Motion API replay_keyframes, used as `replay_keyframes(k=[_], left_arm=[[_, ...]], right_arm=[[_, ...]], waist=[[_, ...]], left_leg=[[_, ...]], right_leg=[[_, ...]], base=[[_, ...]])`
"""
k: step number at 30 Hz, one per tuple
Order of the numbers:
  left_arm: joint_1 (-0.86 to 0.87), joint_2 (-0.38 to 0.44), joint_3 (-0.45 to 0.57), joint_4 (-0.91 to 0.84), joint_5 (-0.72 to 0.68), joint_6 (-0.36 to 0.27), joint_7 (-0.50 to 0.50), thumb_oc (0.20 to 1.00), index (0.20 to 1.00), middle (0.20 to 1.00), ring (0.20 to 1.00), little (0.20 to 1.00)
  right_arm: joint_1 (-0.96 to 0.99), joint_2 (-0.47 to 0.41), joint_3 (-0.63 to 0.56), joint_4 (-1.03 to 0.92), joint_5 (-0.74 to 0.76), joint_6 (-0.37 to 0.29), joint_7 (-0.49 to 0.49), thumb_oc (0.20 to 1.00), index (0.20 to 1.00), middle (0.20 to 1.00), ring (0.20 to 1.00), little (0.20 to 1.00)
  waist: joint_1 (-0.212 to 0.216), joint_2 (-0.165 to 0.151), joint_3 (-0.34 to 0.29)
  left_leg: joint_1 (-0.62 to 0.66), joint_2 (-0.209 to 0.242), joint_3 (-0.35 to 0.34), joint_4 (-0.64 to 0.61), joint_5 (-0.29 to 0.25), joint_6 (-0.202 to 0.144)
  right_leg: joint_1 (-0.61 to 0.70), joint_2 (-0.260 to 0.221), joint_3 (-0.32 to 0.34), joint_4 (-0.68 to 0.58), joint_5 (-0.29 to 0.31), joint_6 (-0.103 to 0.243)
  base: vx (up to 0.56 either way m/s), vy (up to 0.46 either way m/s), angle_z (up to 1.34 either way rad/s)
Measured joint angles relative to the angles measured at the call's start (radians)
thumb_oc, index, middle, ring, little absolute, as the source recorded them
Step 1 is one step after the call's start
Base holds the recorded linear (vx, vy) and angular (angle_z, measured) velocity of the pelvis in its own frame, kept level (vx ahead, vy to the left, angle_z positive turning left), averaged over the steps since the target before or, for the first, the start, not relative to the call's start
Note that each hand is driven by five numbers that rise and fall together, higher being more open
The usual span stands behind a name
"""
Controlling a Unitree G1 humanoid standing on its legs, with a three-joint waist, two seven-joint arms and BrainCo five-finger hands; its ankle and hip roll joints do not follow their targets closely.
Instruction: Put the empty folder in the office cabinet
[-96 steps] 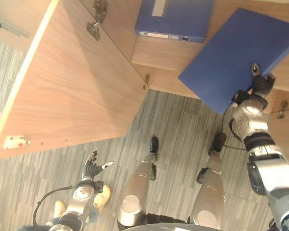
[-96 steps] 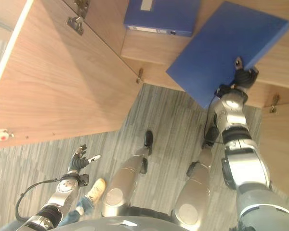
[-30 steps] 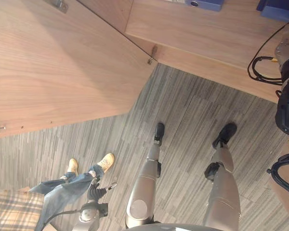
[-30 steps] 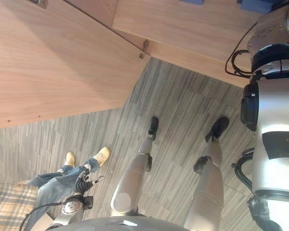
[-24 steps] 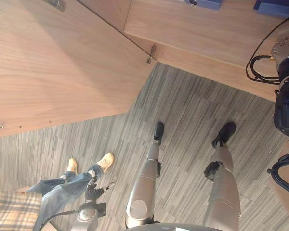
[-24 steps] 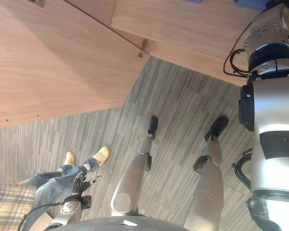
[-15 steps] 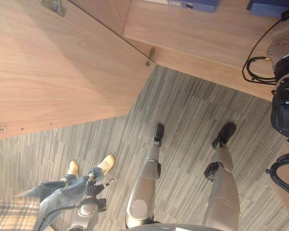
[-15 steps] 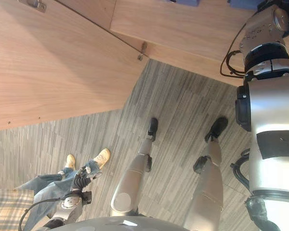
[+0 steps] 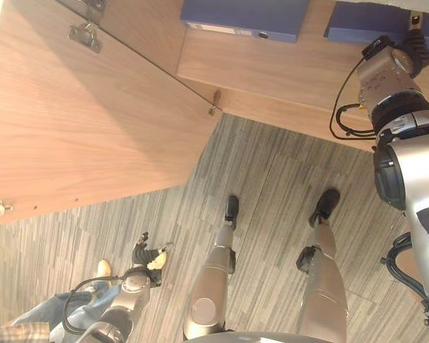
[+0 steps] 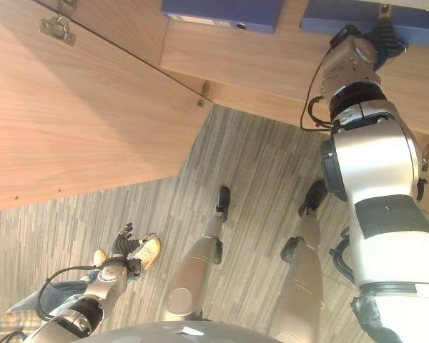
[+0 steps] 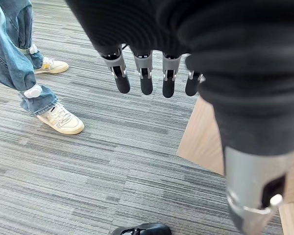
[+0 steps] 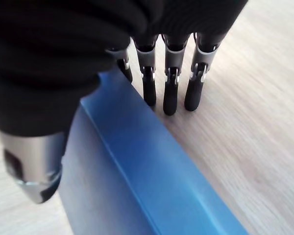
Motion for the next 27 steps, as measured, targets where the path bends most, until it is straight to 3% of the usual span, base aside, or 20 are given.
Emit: replay_keyframes(k=[12,15,22,24,27], left_arm=[[0.002,0.004,-0.001,-0.001,0.0,0.009,0.0,1.0,1.0,1.0,1.0,1.0],[0.001,0.004,-0.005,-0.008,0.001,0.008,0.002,1.0,1.0,1.0,1.0,1.0],[-0.034,0.002,-0.014,0.014,0.0,0.017,0.025,1.0,1.0,1.0,1.0,1.0],[-0.086,0.001,-0.037,0.04,0.001,0.02,0.041,1.0,1.0,1.0,1.0,1.0],[-0.117,0.0,-0.037,0.042,0.0,0.024,0.05,1.0,1.0,1.0,1.0,1.0]], right_arm=[[0.014,0.029,-0.009,0.008,-0.087,0.022,-0.002,1.0,1.0,1.0,1.0,1.0],[0.092,0.056,-0.016,-0.039,-0.126,0.01,-0.02,1.0,1.0,1.0,1.0,1.0],[0.175,0.145,-0.015,-0.107,-0.19,-0.047,-0.079,1.0,1.0,1.0,1.0,1.0],[0.218,0.212,-0.039,-0.138,-0.232,-0.077,-0.118,1.0,1.0,1.0,1.0,1.0],[0.265,0.238,-0.066,-0.195,-0.246,-0.096,-0.136,1.0,1.0,1.0,1.0,1.0]], waist=[[0.013,0.0,0.0],[0.006,-0.001,0.001],[-0.042,-0.013,0.009],[-0.076,-0.039,0.027],[-0.096,-0.057,0.038]], left_leg=[[0.026,-0.011,0.015,0.0,-0.002,0.003],[0.05,-0.011,0.02,0.0,-0.005,0.006],[0.053,-0.017,0.02,0.014,-0.015,0.007],[0.049,-0.022,0.021,0.033,-0.024,0.008],[0.048,-0.026,0.021,0.052,-0.034,0.01]], right_leg=[[0.025,-0.005,0.017,-0.021,0.005,0.012],[0.055,-0.002,0.02,-0.036,0.009,0.015],[0.071,-0.004,0.023,-0.052,0.015,0.023],[0.072,-0.009,0.027,-0.052,0.018,0.02],[0.08,-0.01,0.028,-0.052,0.018,0.02]], base=[[-0.02,0.014,-0.02],[-0.04,0.018,-0.02],[-0.05,0.017,0.0],[0.0,0.0,0.0],[-0.03,0.016,0.02]])
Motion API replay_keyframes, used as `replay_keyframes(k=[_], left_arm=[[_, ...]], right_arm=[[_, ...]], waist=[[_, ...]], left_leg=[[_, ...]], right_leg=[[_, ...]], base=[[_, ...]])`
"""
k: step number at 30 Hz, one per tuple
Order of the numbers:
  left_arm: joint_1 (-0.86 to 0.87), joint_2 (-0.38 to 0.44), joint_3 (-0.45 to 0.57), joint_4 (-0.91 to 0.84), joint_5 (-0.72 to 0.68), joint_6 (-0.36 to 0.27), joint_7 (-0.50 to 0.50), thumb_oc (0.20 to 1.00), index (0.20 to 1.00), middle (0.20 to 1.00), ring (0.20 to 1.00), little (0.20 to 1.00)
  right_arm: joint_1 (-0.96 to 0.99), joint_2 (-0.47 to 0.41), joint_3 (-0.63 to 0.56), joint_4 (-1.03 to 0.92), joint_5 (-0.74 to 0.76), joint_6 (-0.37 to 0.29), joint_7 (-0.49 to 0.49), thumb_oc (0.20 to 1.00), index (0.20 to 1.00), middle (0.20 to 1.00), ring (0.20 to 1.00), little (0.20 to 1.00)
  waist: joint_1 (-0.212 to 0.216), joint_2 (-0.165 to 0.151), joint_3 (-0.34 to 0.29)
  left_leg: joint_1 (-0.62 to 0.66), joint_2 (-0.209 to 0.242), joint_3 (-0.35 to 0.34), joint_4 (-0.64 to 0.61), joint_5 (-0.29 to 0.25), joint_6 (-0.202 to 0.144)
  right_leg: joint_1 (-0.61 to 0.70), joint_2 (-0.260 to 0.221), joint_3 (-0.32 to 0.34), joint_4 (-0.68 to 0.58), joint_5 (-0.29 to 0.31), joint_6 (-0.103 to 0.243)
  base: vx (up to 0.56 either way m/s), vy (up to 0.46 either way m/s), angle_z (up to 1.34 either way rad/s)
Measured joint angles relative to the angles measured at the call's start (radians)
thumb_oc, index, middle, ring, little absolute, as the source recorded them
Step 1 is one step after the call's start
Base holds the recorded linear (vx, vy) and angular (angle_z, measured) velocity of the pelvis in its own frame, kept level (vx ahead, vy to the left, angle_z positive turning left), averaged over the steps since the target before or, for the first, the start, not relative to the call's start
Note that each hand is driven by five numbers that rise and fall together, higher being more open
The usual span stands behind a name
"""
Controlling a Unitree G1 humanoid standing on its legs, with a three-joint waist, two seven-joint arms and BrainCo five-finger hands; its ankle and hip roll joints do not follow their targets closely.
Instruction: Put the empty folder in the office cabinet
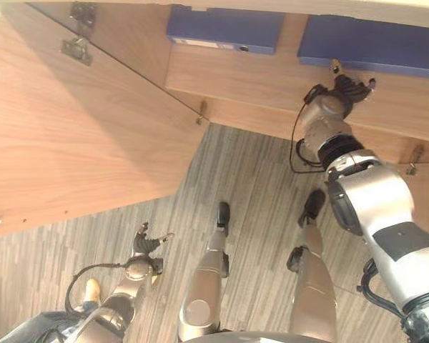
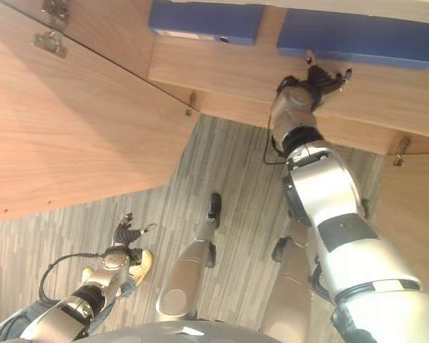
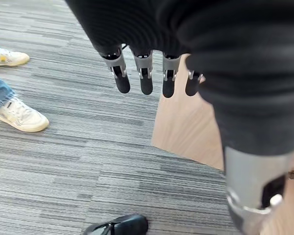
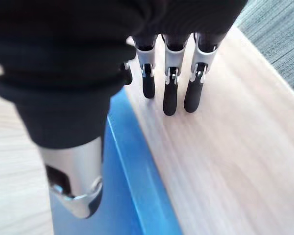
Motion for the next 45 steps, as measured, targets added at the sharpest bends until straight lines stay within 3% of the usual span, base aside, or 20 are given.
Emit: replay_keyframes(k=[8,16,21,24,27,29,35,41,43,45], left_arm=[[-0.131,-0.048,0.0,0.058,-0.002,0.012,0.057,1.0,1.0,1.0,1.0,1.0],[-0.147,-0.06,0.008,0.056,-0.002,0.014,0.095,1.0,1.0,1.0,1.0,1.0],[-0.118,-0.061,0.03,0.008,0.012,0.004,0.107,1.0,1.0,1.0,1.0,1.0],[-0.12,-0.061,0.036,0.019,0.014,-0.006,0.106,1.0,1.0,1.0,1.0,1.0],[-0.118,-0.046,0.055,0.039,0.024,-0.026,0.094,1.0,1.0,1.0,1.0,1.0],[-0.105,-0.031,0.082,0.032,0.029,-0.037,0.079,1.0,1.0,1.0,1.0,1.0],[-0.028,-0.03,0.126,0.036,0.049,-0.034,0.044,1.0,1.0,1.0,1.0,1.0],[0.029,-0.031,0.159,0.016,0.051,-0.035,0.015,1.0,1.0,1.0,1.0,1.0],[0.029,-0.03,0.159,0.017,0.051,-0.035,0.014,1.0,1.0,1.0,1.0,1.0],[0.025,-0.03,0.159,0.009,0.051,-0.035,0.007,1.0,1.0,1.0,1.0,1.0]], right_arm=[[0.179,0.104,0.015,-0.157,-0.091,-0.039,-0.082,1.0,1.0,1.0,1.0,1.0],[0.565,0.145,0.149,-0.488,-0.349,-0.025,-0.118,1.0,1.0,1.0,1.0,1.0],[0.767,0.127,0.24,-0.596,-0.568,-0.011,-0.071,1.0,1.0,1.0,1.0,1.0],[0.839,0.119,0.276,-0.536,-0.619,0.015,-0.016,1.0,1.0,1.0,1.0,1.0],[0.843,0.048,0.322,-0.535,-0.704,0.053,0.063,1.0,1.0,1.0,1.0,1.0],[0.82,-0.05,0.385,-0.554,-0.795,0.069,0.109,1.0,1.0,1.0,1.0,1.0],[0.816,-0.172,0.33,-0.665,-0.951,0.078,0.138,1.0,1.0,1.0,1.0,1.0],[0.745,-0.32,0.343,-0.885,-1.115,0.097,0.166,1.0,1.0,1.0,1.0,1.0],[0.711,-0.325,0.339,-0.885,-1.128,0.098,0.173,1.0,1.0,1.0,1.0,1.0],[0.605,-0.323,0.354,-0.865,-1.128,0.112,0.195,1.0,1.0,1.0,1.0,1.0]], waist=[[-0.042,-0.054,0.016],[-0.08,-0.126,0.059],[-0.107,-0.145,0.079],[-0.114,-0.152,0.091],[-0.122,-0.161,0.101],[-0.123,-0.162,0.102],[-0.137,-0.163,0.103],[-0.135,-0.166,0.105],[-0.135,-0.166,0.105],[-0.135,-0.167,0.105]], left_leg=[[-0.008,-0.008,0.005,0.07,-0.044,0.007],[-0.008,-0.012,0.031,0.166,-0.104,0.016],[-0.024,-0.022,0.036,0.237,-0.137,0.027],[-0.025,-0.023,0.034,0.275,-0.158,0.031],[-0.028,-0.027,0.032,0.298,-0.166,0.036],[-0.039,-0.032,0.031,0.319,-0.169,0.04],[-0.039,-0.04,0.031,0.304,-0.165,0.046],[-0.024,-0.042,0.03,0.272,-0.158,0.051],[-0.021,-0.038,0.029,0.269,-0.158,0.051],[-0.019,-0.033,0.023,0.254,-0.147,0.049]], right_leg=[[0.016,-0.005,0.013,0.001,0.005,-0.004],[0.034,-0.014,0.048,0.014,0.007,-0.007],[0.043,-0.024,0.06,0.016,0.009,-0.003],[0.062,-0.028,0.061,0.016,0.009,-0.004],[0.072,-0.035,0.063,0.015,0.003,0.004],[0.072,-0.041,0.063,0.016,-0.002,0.01],[0.072,-0.055,0.061,0.013,-0.077,0.089],[0.079,-0.052,0.06,0.001,-0.077,0.089],[0.081,-0.048,0.059,0.001,-0.076,0.089],[0.081,-0.039,0.06,-0.002,-0.058,0.066]], base=[[-0.01,0.005,-0.02],[-0.03,0.017,-0.07],[-0.03,0.02,-0.02],[-0.01,0.003,-0.01],[0.0,0.0,0.0],[0.01,-0.014,0.04],[0.01,-0.006,0.0],[0.05,-0.036,0.0],[0.01,-0.016,0.0],[0.01,-0.039,0.08]])
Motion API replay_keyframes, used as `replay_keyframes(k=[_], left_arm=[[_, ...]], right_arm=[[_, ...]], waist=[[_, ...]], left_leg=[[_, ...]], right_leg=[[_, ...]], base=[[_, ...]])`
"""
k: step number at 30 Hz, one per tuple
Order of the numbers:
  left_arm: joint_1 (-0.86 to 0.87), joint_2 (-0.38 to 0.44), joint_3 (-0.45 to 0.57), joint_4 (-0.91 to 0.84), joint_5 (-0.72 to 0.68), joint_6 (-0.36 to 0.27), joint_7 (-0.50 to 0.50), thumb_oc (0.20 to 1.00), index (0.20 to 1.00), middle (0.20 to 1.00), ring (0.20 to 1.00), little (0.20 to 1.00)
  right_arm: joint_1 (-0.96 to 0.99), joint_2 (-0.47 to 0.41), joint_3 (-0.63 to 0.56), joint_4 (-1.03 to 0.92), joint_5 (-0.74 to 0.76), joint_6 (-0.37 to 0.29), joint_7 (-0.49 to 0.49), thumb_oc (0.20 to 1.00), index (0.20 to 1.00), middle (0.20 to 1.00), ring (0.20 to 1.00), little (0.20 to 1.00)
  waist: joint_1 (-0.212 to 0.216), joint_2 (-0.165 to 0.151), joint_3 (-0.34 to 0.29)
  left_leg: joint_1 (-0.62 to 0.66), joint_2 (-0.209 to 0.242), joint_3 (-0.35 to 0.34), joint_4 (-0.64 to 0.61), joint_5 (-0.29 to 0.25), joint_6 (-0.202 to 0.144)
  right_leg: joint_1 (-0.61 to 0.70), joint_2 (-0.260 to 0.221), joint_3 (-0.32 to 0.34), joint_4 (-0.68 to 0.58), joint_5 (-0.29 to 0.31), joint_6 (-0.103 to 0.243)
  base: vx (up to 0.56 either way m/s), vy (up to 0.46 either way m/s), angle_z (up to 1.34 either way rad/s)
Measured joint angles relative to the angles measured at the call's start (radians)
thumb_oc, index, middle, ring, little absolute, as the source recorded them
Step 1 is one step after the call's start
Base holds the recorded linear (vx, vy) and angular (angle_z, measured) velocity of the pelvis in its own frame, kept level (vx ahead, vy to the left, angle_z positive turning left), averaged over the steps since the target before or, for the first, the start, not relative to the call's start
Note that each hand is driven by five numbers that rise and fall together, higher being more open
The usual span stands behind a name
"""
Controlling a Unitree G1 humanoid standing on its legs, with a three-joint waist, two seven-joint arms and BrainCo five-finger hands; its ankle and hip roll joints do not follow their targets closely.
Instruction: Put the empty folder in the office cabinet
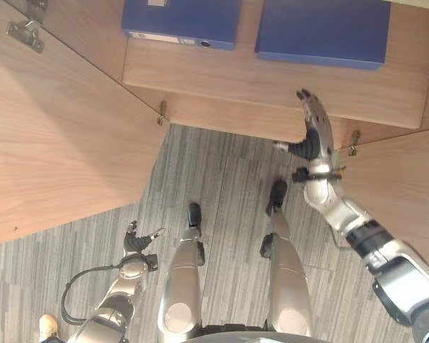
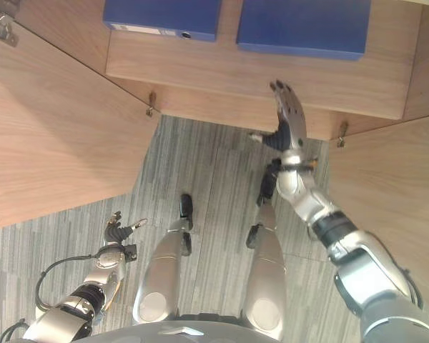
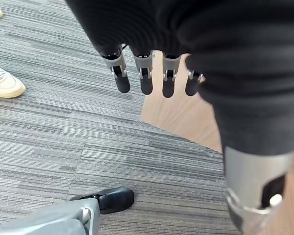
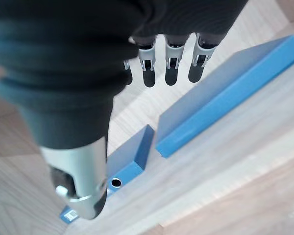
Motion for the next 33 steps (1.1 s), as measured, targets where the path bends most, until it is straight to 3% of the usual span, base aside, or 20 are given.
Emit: replay_keyframes(k=[3,5,7,11,18,25,26,27,28,29,33], left_arm=[[-0.001,0.0,0.0,-0.011,0.0,-0.001,-0.01,1.0,1.0,1.0,1.0,1.0],[-0.003,0.001,0.0,-0.004,-0.001,0.001,-0.011,1.0,1.0,1.0,1.0,1.0],[-0.004,0.001,-0.001,-0.002,-0.002,0.0,-0.013,1.0,1.0,1.0,1.0,1.0],[-0.015,0.0,-0.002,0.02,-0.003,0.001,-0.018,1.0,1.0,1.0,1.0,1.0],[-0.036,0.035,-0.007,0.044,-0.004,0.0,-0.02,1.0,1.0,1.0,1.0,1.0],[-0.035,0.036,-0.006,0.073,-0.004,0.004,-0.02,1.0,1.0,1.0,1.0,1.0],[-0.034,0.036,-0.006,0.076,-0.004,0.004,-0.02,1.0,1.0,1.0,1.0,1.0],[-0.035,0.036,-0.006,0.076,-0.003,0.004,-0.02,1.0,1.0,1.0,1.0,1.0],[-0.035,0.036,-0.007,0.074,-0.003,0.003,-0.02,1.0,1.0,1.0,1.0,1.0],[-0.035,0.036,-0.007,0.074,-0.003,0.003,-0.02,1.0,1.0,1.0,1.0,1.0],[-0.034,0.035,-0.013,0.077,-0.003,0.003,-0.02,1.0,1.0,1.0,1.0,1.0]], right_arm=[[-0.156,0.005,0.062,0.074,0.002,0.008,0.029,1.0,1.0,1.0,1.0,1.0],[-0.238,0.019,0.101,0.133,0.002,0.015,0.042,1.0,1.0,1.0,1.0,1.0],[-0.316,0.048,0.123,0.183,0.008,0.025,0.053,1.0,1.0,1.0,1.0,1.0],[-0.412,0.097,0.193,0.293,0.043,0.03,0.09,1.0,1.0,1.0,1.0,1.0],[-0.411,0.235,0.267,0.451,0.043,0.042,0.105,1.0,1.0,1.0,1.0,1.0],[-0.324,0.248,0.272,0.46,0.042,0.045,0.114,1.0,1.0,1.0,1.0,1.0],[-0.316,0.254,0.274,0.479,0.042,0.045,0.118,0.906,0.906,0.906,0.906,0.906],[-0.313,0.255,0.274,0.489,0.042,0.048,0.119,0.489,0.489,0.489,0.489,0.489],[-0.313,0.256,0.271,0.491,0.042,0.048,0.118,0.398,0.398,0.398,0.398,0.398],[-0.314,0.254,0.27,0.498,0.042,0.048,0.118,0.2,0.2,0.2,0.2,0.2],[-0.315,0.256,0.269,0.529,0.042,0.049,0.116,0.2,0.2,0.2,0.2,0.2]], waist=[[0.015,-0.003,0.001],[0.024,-0.003,0.0],[0.048,-0.003,0.001],[0.061,-0.005,0.001],[0.093,-0.005,0.002],[0.09,-0.006,0.002],[0.087,-0.006,0.002],[0.082,-0.006,0.002],[0.081,-0.007,0.002],[0.08,-0.007,0.002],[0.083,-0.006,0.002]], left_leg=[[0.016,0.002,-0.015,-0.029,0.01,-0.013],[0.023,0.011,-0.014,-0.043,0.018,-0.027],[0.033,0.03,-0.016,-0.06,0.022,-0.032],[0.067,0.031,-0.017,-0.083,0.024,-0.035],[0.048,0.027,-0.04,-0.063,0.026,-0.04],[0.003,0.028,-0.048,-0.022,0.025,-0.042],[0.0,0.028,-0.049,-0.016,0.024,-0.042],[-0.005,0.028,-0.048,-0.01,0.024,-0.043],[-0.014,0.028,-0.048,-0.002,0.022,-0.043],[-0.019,0.028,-0.048,0.004,0.021,-0.042],[-0.021,0.027,-0.048,0.006,0.02,-0.04]], right_leg=[[0.004,0.009,-0.002,-0.001,0.057,-0.041],[0.006,0.022,-0.003,-0.007,0.065,-0.045],[0.014,0.038,-0.01,-0.015,0.082,-0.07],[0.043,0.038,-0.01,-0.021,0.081,-0.075],[0.05,0.033,-0.017,-0.022,0.079,-0.074],[0.029,0.036,-0.012,-0.025,0.067,-0.071],[0.029,0.036,-0.011,-0.025,0.067,-0.071],[0.026,0.036,-0.01,-0.025,0.067,-0.07],[0.021,0.035,-0.008,-0.025,0.067,-0.07],[0.018,0.035,-0.008,-0.026,0.067,-0.07],[0.017,0.036,-0.008,-0.026,0.067,-0.07]], base=[[0.02,-0.055,0.13],[0.01,-0.023,-0.03],[0.01,-0.039,-0.07],[0.01,-0.014,0.03],[-0.01,-0.007,0.09],[-0.01,-0.003,0.04],[0.0,0.0,0.0],[0.0,0.0,0.0],[0.0,0.0,0.0],[0.0,0.0,0.0],[0.0,0.0,0.0]])
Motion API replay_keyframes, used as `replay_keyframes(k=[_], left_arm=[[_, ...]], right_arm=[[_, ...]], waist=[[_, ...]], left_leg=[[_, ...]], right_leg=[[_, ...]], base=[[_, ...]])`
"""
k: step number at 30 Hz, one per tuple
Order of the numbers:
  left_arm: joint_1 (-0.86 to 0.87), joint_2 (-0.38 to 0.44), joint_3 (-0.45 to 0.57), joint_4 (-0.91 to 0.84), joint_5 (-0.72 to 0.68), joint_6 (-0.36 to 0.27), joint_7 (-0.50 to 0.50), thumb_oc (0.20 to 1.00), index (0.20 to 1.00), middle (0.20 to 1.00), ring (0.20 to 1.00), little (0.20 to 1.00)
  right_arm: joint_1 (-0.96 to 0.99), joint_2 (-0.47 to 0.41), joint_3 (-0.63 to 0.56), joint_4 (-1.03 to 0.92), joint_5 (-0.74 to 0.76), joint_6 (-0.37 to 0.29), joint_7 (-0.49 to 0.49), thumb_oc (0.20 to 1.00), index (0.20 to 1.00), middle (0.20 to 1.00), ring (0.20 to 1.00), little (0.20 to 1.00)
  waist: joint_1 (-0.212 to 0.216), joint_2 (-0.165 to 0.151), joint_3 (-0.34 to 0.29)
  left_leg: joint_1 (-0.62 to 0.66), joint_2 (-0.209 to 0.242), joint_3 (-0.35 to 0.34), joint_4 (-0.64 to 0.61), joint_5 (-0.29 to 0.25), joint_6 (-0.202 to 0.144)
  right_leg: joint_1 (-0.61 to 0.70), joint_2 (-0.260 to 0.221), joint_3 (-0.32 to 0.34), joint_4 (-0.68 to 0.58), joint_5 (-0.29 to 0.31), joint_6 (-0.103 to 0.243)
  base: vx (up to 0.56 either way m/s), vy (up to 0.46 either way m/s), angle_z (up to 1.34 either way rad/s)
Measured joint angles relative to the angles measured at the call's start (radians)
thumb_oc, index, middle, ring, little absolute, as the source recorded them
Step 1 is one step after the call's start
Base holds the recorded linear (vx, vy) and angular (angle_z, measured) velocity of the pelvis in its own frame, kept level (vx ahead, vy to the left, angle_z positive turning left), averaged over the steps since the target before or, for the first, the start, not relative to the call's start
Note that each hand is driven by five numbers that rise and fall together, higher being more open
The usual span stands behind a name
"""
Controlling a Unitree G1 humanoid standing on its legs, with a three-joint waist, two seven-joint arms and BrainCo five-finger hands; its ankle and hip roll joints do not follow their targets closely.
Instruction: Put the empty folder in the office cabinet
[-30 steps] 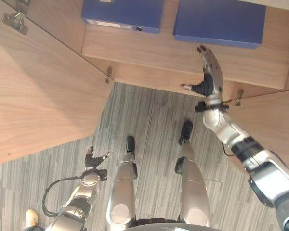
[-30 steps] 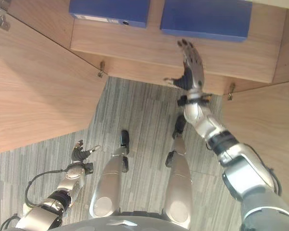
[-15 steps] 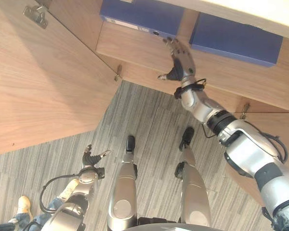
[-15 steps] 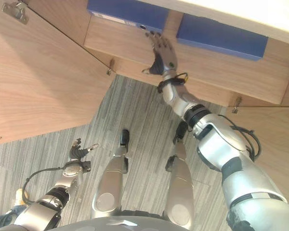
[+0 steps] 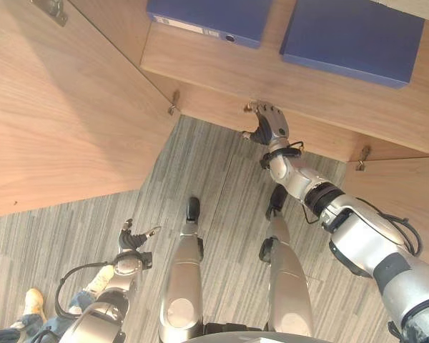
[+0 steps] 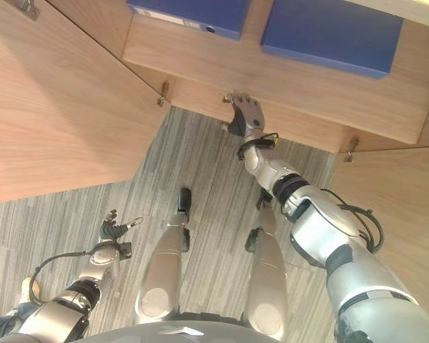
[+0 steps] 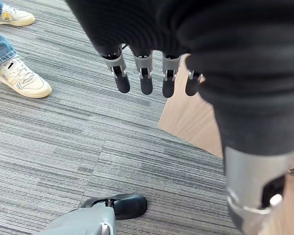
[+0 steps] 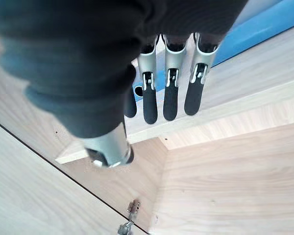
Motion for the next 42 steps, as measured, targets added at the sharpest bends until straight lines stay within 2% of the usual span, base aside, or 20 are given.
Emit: replay_keyframes(k=[9,17,27,35,39,42], left_arm=[[0.0,0.0,0.0,0.021,0.0,-0.003,0.001,1.0,1.0,1.0,1.0,1.0],[-0.001,-0.001,0.0,0.032,0.0,-0.002,0.001,1.0,1.0,1.0,1.0,1.0],[-0.001,0.0,-0.002,0.034,-0.001,-0.004,0.001,1.0,1.0,1.0,1.0,1.0],[0.003,-0.001,-0.031,0.05,-0.001,-0.004,-0.001,1.0,1.0,1.0,1.0,1.0],[0.003,-0.001,-0.032,0.051,-0.001,-0.003,-0.005,1.0,1.0,1.0,1.0,1.0],[0.003,-0.004,-0.038,0.051,-0.001,-0.003,-0.008,1.0,1.0,1.0,1.0,1.0]], right_arm=[[-0.022,0.002,0.0,0.041,0.0,0.002,-0.01,0.2,0.2,0.2,0.2,0.2],[-0.058,-0.014,0.0,0.043,0.0,0.003,-0.016,0.2,0.2,0.2,0.2,0.2],[-0.179,-0.037,0.0,0.193,0.039,0.02,-0.022,0.2,0.2,0.2,0.2,0.2],[-0.172,-0.063,0.002,0.197,0.041,0.022,-0.02,0.2,0.2,0.2,0.2,0.2],[-0.168,-0.062,0.027,0.237,0.042,0.024,-0.012,0.2,0.2,0.2,0.2,0.2],[-0.167,-0.079,0.027,0.237,0.041,0.024,-0.004,0.2,0.2,0.2,0.2,0.2]], waist=[[0.005,0.0,0.0],[0.031,0.001,-0.001],[0.055,0.012,-0.007],[0.058,0.016,-0.007],[0.068,0.029,-0.009],[0.086,0.06,-0.009]], left_leg=[[-0.003,0.0,0.0,0.007,-0.005,0.001],[-0.004,0.001,0.0,0.009,-0.01,-0.003],[-0.034,-0.001,-0.008,0.018,-0.01,-0.003],[-0.046,-0.001,-0.01,0.018,-0.01,-0.003],[-0.073,-0.001,-0.012,0.021,-0.01,-0.003],[-0.083,-0.001,-0.019,0.02,-0.009,-0.004]], right_leg=[[0.0,0.0,0.0,0.0,0.001,0.001],[0.0,0.0,0.0,0.001,0.009,-0.004],[-0.021,-0.002,-0.004,0.001,0.006,-0.001],[-0.033,-0.002,-0.004,0.002,0.007,-0.001],[-0.06,-0.002,-0.004,0.003,0.011,-0.006],[-0.068,0.0,-0.007,0.003,0.015,-0.009]], base=[[0.0,0.0,0.0],[0.02,0.004,0.0],[0.03,0.0,0.02],[0.02,-0.001,0.0],[0.03,-0.008,0.0],[0.02,-0.01,0.01]])
